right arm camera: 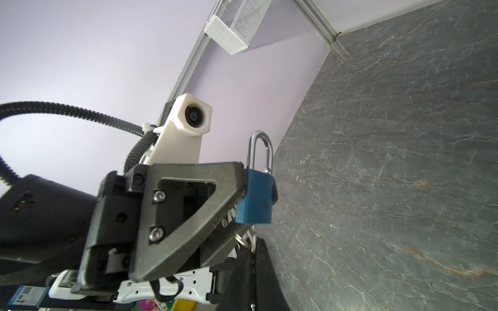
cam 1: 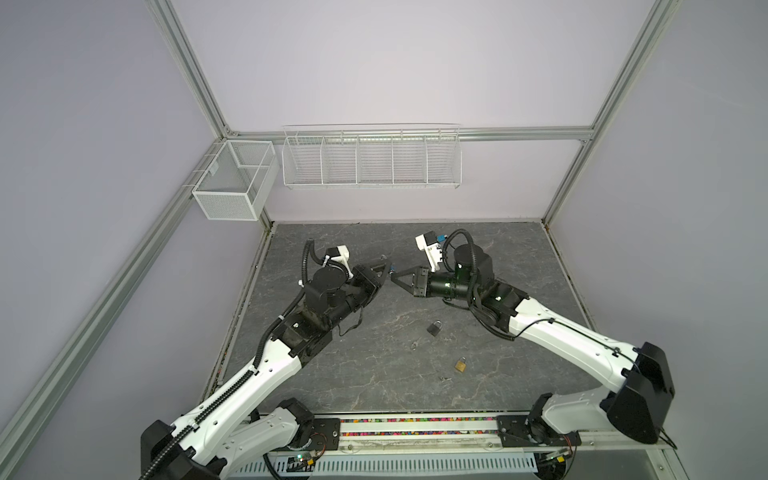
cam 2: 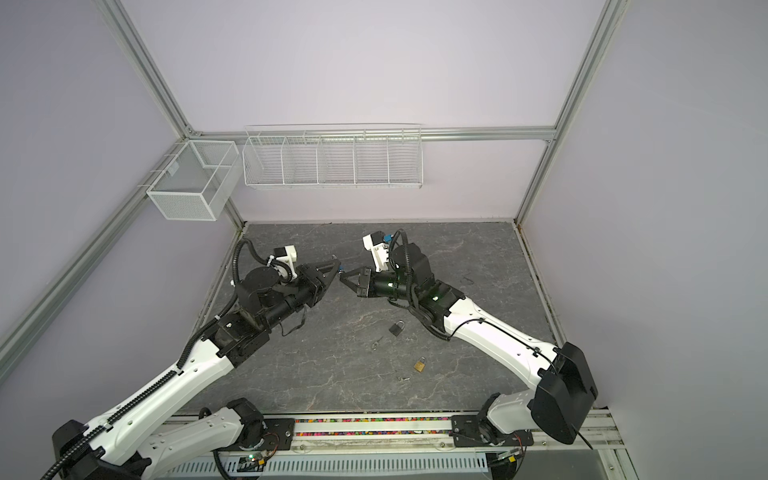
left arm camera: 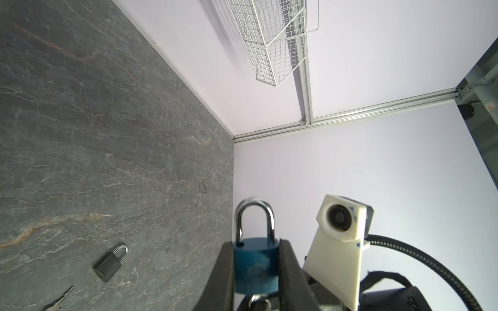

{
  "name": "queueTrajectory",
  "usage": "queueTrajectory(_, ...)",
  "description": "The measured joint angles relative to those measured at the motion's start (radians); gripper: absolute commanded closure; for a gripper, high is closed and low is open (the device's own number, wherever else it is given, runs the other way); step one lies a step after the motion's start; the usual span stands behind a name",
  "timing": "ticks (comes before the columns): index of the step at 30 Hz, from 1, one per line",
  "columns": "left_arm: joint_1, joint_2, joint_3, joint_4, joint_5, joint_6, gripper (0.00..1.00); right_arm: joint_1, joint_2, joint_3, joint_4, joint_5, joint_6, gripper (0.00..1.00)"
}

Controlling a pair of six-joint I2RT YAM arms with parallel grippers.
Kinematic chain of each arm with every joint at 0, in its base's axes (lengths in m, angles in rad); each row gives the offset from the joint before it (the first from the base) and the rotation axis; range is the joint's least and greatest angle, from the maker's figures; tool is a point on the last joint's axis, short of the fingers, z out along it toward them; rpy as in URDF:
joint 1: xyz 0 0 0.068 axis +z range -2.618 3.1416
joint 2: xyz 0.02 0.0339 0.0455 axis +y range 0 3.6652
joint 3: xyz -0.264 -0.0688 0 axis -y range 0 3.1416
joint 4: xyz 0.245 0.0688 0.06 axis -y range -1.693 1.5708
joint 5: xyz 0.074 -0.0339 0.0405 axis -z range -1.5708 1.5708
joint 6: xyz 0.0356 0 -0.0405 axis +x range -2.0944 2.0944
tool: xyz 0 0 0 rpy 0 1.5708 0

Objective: Unlock with the key

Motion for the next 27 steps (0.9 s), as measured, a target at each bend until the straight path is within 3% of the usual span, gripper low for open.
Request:
queueTrajectory(4, 0.011, 0.0, 0.002, -0.002, 0.021, 0.016, 1.0, 0.0, -0.013, 0.005, -0.038, 0.006, -0.023, 0.92)
queueTrajectory(7, 0.015, 0.008, 0.037, -0.064, 0.011, 0.09, 1.0, 0.008, -0.031, 0.035, -0.148, 0.045, -0.103, 0.82)
queueTrajectory(10, 0.029, 0.007, 0.072, -0.124, -0.059, 0.229, 1.0, 0.019, -0.074, 0.09, -0.307, 0.15, -0.207, 0.58)
queueTrajectory(13, 0.023, -0.02, 0.045, -0.106, -0.123, 0.416, 1.0, 0.021, -0.1, 0.176, -0.467, 0.246, -0.309, 0.48)
queueTrajectory(19, -0.154, -0.103, -0.241, 0.156, -0.262, 0.868, 1.0, 0.035, -0.005, 0.371, -0.668, 0.331, -0.441, 0.4)
queueTrajectory(27, -0.206, -0.027, -0.432, 0.482, -0.299, 1.186, 1.0, 0.105, 0.14, 0.444, -0.825, 0.412, -0.485, 0.35)
